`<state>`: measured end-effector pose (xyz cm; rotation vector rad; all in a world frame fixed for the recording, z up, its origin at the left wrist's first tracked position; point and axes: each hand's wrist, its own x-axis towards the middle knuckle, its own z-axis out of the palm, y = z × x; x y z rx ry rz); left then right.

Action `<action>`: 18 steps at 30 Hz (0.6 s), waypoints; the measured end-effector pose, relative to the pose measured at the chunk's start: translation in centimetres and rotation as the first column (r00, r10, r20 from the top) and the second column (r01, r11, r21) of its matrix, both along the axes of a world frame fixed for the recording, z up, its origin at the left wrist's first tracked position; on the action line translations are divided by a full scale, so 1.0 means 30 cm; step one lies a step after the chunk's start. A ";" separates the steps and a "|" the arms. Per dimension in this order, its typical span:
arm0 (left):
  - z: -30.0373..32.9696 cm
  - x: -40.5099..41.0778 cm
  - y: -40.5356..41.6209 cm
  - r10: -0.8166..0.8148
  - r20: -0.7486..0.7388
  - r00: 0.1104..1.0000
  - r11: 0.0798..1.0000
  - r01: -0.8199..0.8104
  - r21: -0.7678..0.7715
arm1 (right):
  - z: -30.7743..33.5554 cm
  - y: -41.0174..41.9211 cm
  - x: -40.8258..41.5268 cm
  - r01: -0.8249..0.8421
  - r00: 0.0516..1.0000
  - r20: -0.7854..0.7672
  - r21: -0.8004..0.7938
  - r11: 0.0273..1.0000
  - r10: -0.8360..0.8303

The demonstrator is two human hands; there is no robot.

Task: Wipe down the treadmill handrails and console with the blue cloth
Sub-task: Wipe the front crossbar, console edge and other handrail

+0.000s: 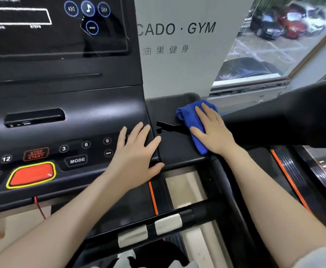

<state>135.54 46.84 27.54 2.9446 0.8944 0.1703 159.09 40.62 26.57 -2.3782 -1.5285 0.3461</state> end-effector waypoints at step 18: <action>0.000 0.139 -0.008 -0.007 -0.100 0.995 0.999 0.011 0.039 | -0.043 0.072 0.119 0.096 0.935 -0.349 0.069 0.993 -0.066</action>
